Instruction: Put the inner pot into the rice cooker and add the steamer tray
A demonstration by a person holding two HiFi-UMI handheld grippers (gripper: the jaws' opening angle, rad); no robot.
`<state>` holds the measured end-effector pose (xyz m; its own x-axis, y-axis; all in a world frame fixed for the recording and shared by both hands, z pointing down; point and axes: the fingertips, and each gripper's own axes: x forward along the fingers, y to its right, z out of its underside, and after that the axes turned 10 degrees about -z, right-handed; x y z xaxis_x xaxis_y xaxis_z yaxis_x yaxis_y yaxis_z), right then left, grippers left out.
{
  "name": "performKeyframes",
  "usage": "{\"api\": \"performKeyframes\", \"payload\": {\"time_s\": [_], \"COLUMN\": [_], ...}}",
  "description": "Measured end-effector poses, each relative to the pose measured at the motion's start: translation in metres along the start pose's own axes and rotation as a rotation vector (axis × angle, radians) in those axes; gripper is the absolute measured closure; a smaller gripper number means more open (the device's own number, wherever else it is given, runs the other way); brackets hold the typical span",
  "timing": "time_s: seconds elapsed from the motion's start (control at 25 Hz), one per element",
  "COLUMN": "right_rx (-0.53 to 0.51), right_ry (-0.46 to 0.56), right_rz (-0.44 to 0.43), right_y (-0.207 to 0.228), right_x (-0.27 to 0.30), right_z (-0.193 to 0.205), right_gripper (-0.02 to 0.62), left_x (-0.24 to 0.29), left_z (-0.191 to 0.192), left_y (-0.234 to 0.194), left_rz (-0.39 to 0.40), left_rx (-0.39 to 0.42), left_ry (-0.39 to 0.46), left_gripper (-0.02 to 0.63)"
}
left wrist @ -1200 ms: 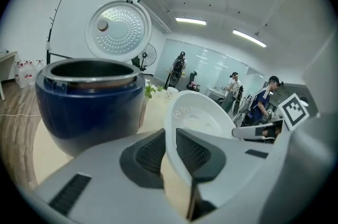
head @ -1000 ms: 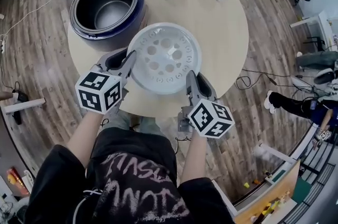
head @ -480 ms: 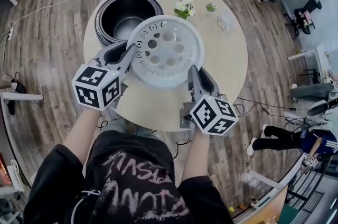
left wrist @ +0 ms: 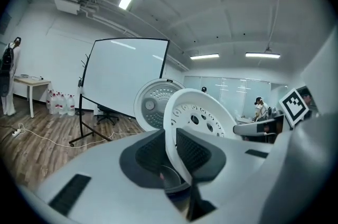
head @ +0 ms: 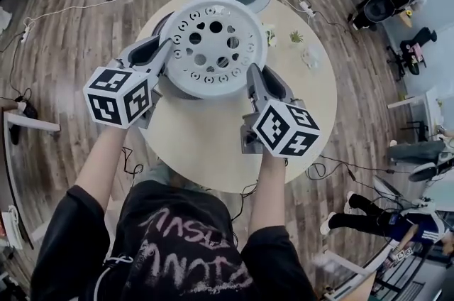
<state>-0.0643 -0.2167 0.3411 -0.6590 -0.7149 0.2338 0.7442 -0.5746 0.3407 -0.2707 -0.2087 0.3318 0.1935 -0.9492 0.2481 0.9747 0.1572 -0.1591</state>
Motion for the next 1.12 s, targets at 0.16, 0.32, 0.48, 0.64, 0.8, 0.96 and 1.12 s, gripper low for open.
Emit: {"api": "performKeyframes", "payload": {"time_s": [0.16, 0.32, 0.48, 0.64, 0.8, 0.96, 1.12], "right_rx": [-0.061, -0.06, -0.068, -0.067, -0.049, -0.024, 0.003], "right_ry": [-0.039, -0.081, -0.144, -0.233, -0.294, -0.339, -0.345], "right_rz": [-0.007, -0.033, -0.024, -0.006, 0.019, 0.028, 0.025], "right_y": [-0.008, -0.02, -0.021, 0.001, 0.016, 0.021, 0.029], "right_x": [0.033, 0.071, 0.094, 0.105, 0.114, 0.122, 0.125], "right_z": [-0.015, -0.018, 0.006, 0.023, 0.038, 0.053, 0.053], "right_gripper": [0.525, 0.525, 0.526, 0.525, 0.528, 0.528, 0.528], "left_x": [0.011, 0.023, 0.029, 0.048, 0.062, 0.07, 0.076], "left_z": [-0.014, -0.015, 0.01, 0.032, 0.051, 0.065, 0.069], "left_y": [-0.026, -0.062, -0.084, -0.084, -0.086, -0.091, -0.089], "left_rz": [-0.03, -0.032, -0.035, -0.037, -0.019, -0.015, -0.013], "left_rx": [0.042, -0.009, -0.01, -0.028, -0.02, -0.023, -0.023], "left_ry": [0.012, -0.01, -0.057, -0.145, -0.22, -0.268, -0.3], "left_gripper": [0.525, 0.528, 0.525, 0.529, 0.534, 0.534, 0.532]}}
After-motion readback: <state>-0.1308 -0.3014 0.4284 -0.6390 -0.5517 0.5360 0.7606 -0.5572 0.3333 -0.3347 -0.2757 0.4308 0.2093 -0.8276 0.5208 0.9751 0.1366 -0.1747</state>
